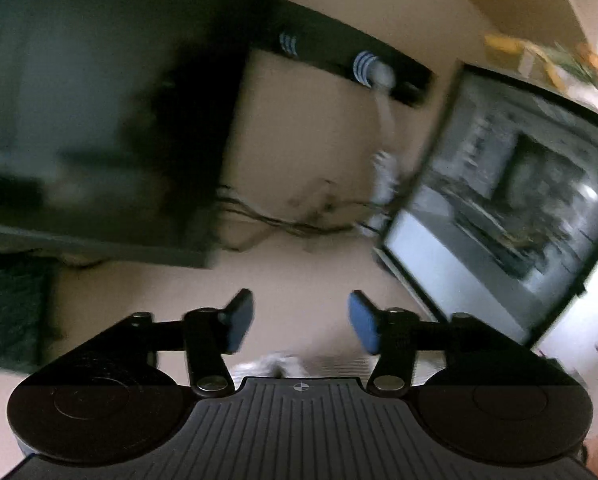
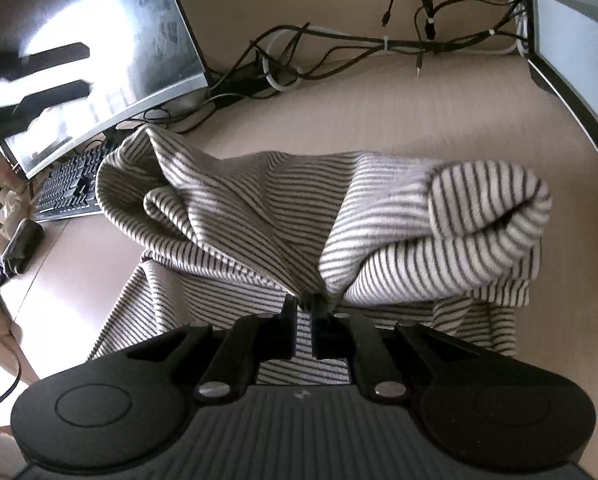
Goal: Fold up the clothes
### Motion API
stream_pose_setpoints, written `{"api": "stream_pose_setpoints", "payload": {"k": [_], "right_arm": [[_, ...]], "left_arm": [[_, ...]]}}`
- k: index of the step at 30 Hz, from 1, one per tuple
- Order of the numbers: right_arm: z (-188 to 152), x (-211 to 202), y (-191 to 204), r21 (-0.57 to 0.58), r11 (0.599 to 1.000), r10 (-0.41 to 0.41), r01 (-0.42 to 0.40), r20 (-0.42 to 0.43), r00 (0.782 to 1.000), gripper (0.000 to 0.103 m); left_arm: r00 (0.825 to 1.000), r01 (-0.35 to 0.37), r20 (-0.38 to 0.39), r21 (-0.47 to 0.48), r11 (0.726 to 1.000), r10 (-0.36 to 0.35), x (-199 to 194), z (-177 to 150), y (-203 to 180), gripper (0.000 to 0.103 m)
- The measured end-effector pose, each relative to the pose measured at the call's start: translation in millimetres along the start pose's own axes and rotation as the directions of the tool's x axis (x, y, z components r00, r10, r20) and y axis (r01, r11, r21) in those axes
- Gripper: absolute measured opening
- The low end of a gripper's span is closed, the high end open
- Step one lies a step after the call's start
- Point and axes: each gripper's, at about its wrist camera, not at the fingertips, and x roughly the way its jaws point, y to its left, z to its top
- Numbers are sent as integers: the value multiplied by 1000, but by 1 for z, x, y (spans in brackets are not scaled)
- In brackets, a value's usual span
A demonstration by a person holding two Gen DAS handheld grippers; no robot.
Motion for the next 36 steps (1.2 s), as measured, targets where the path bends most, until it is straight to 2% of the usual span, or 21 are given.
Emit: {"api": "stream_pose_setpoints", "payload": {"k": [2,4,7,9,11,12,13,15,20,23,25,28,30,33,36], "right_arm": [[-1,1,-2,12,1000,-2,2,-5,1000,4],[-2,-1,-5,25,1000,-5,5,-1,1000,4],[3,-17,-8,11,999,-47,47,34,998,8],[12,-38,-8,2,1000,-30,30,95,995,11],[21,-58,-9,-9,1000,-11,13,157,987,21],[26,-69,-9,-14,1000,-1,4,188,982,32],[32,-73,-7,-29,999,-7,14,211,978,38],[49,-69,-3,-53,997,-35,49,238,971,38],[89,-28,2,-75,990,-101,122,239,966,38],[113,-8,6,-109,987,-92,119,229,969,38],[127,10,6,-135,982,-100,131,214,972,42],[145,41,-1,-155,979,-104,130,162,981,45],[155,63,-8,-153,979,-114,131,120,986,47],[157,87,-16,-140,983,-112,118,50,992,47],[153,99,-18,-124,991,-50,49,-5,999,47]], "left_arm": [[995,14,-99,30,999,-11,35,-13,-9,60],[978,0,-207,3,1000,1,59,-31,-6,53],[951,38,-305,-45,998,-50,65,-61,0,52],[933,33,-356,-47,998,-48,66,-78,5,51],[919,20,-391,-70,997,-46,69,-91,12,50],[921,23,-385,-77,997,-51,68,-91,14,50],[923,23,-382,-83,996,-53,67,-91,15,50],[922,17,-383,-84,996,-48,68,-89,15,51],[926,4,-375,-104,995,-43,63,-90,20,54],[930,-9,-366,-126,992,-38,55,-92,24,57],[932,-15,-361,-135,991,-35,53,-92,26,61],[935,-37,-355,-135,990,-14,50,-87,30,75],[943,-60,-334,-123,991,15,48,-79,31,78],[959,-79,-281,-163,984,31,37,-66,39,85],[969,-104,-242,-202,974,53,31,-56,49,91]]}}
